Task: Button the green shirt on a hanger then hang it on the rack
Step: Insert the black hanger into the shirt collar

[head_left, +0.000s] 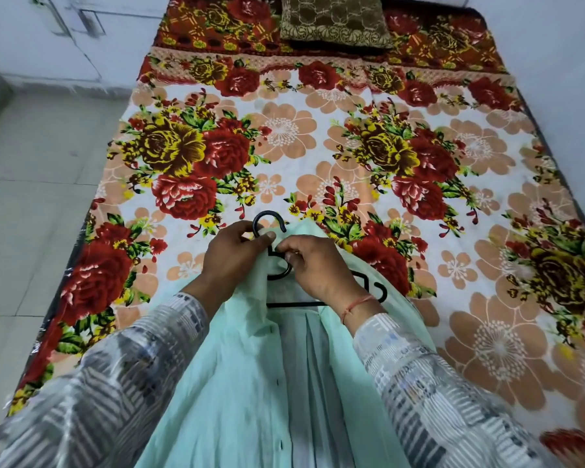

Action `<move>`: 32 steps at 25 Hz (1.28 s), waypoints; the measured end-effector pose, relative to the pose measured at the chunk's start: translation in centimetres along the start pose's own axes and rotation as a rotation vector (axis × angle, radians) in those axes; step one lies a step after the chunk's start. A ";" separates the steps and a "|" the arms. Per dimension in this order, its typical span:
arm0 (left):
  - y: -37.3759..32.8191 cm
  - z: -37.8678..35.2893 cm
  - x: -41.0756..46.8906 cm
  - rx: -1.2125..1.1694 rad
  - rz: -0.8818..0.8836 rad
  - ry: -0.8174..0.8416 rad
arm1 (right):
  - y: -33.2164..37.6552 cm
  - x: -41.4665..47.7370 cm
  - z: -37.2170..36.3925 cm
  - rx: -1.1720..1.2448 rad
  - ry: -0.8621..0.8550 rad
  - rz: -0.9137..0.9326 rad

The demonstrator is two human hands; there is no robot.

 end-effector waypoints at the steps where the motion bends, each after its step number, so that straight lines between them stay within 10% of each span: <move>1: 0.0 -0.4 0.2 -0.052 -0.004 0.003 | -0.1 -0.2 -0.1 -0.013 -0.044 0.030; 6: -0.1 -0.3 0.8 -0.183 0.043 -0.177 | -0.9 -6.0 -0.8 0.118 -0.703 0.025; 11: -1.3 0.3 1.2 -0.169 0.063 -0.210 | -3.5 -9.5 -8.7 -0.125 -0.313 -0.224; 20: -1.1 1.8 1.5 -0.130 0.072 -0.243 | -6.9 -5.0 -4.4 -0.025 -0.463 -0.493; 27: -1.0 0.6 0.6 -0.088 0.060 -0.193 | -9.4 -5.5 3.9 1.208 -0.841 -0.639; 32: -0.5 -2.1 1.1 -0.159 0.031 -0.194 | -4.7 -5.9 2.0 0.265 -0.568 -0.328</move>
Point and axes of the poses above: each hand's wrist, its own x-axis towards the middle knuckle, its own z-axis out of the back of the hand, y = z × x, the point moved 1 cm from there along x, towards the middle knuckle, and after that the axes turned 14 degrees about y, right-handed, at the moved point
